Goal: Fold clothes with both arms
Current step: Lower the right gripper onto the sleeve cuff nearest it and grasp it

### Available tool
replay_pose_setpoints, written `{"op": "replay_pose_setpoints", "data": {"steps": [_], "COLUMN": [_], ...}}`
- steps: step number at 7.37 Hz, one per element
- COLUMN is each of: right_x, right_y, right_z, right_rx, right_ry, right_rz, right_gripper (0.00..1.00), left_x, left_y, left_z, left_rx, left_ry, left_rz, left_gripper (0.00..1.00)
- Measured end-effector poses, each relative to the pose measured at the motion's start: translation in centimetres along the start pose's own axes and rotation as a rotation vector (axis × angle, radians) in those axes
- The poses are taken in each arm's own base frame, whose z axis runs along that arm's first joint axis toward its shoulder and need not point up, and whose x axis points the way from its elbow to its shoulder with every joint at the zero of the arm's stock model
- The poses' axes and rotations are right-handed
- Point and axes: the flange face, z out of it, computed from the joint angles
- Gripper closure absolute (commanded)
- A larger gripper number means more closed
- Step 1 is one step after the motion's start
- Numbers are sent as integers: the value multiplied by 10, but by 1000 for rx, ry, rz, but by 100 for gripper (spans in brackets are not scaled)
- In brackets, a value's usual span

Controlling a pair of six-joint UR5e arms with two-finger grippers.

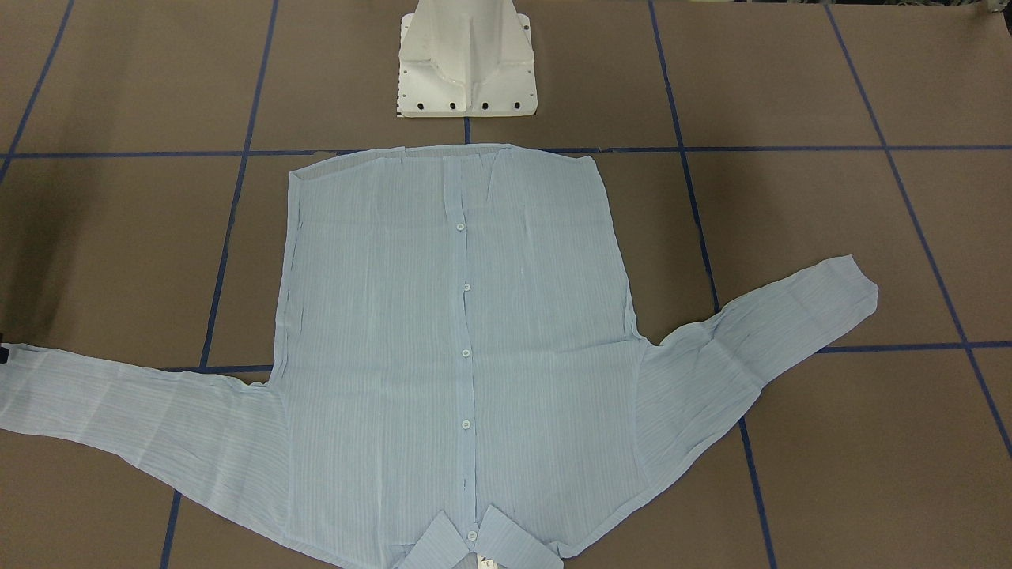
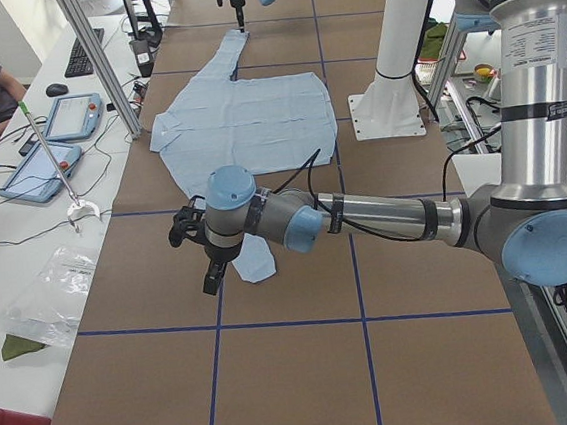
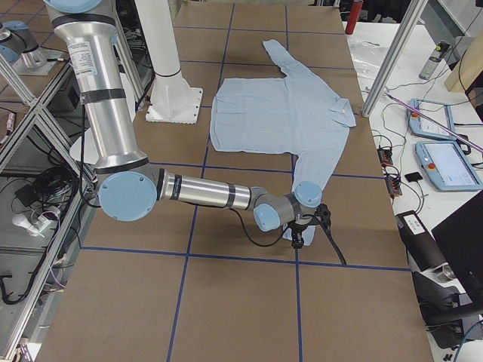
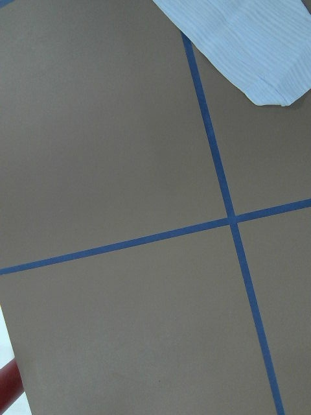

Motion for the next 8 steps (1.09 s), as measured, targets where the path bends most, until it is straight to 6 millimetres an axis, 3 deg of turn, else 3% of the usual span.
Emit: {"op": "replay_pose_setpoints", "data": {"steps": [4,5,6,7,8], "right_x": [-2,-2,-3,-5,-7], "right_y": [6,6,6,4,2], "right_z": [11,12,12,11,10], "right_rx": [-22,-24,-24,-23,-21], "right_ry": [2,3,2,2,1], "right_rz": [-2,-2,-3,-4,-3], "right_gripper": [26,33,62,71,72], "left_x": [1,1,1,1,1], "left_y": [-1,-1,-1,-1,-1], "left_z": [-1,-1,-1,-1,-1], "left_rx": [11,11,11,12,12], "left_ry": [1,1,1,1,1], "left_rz": [7,7,7,7,7], "left_gripper": [0,0,0,0,0]}}
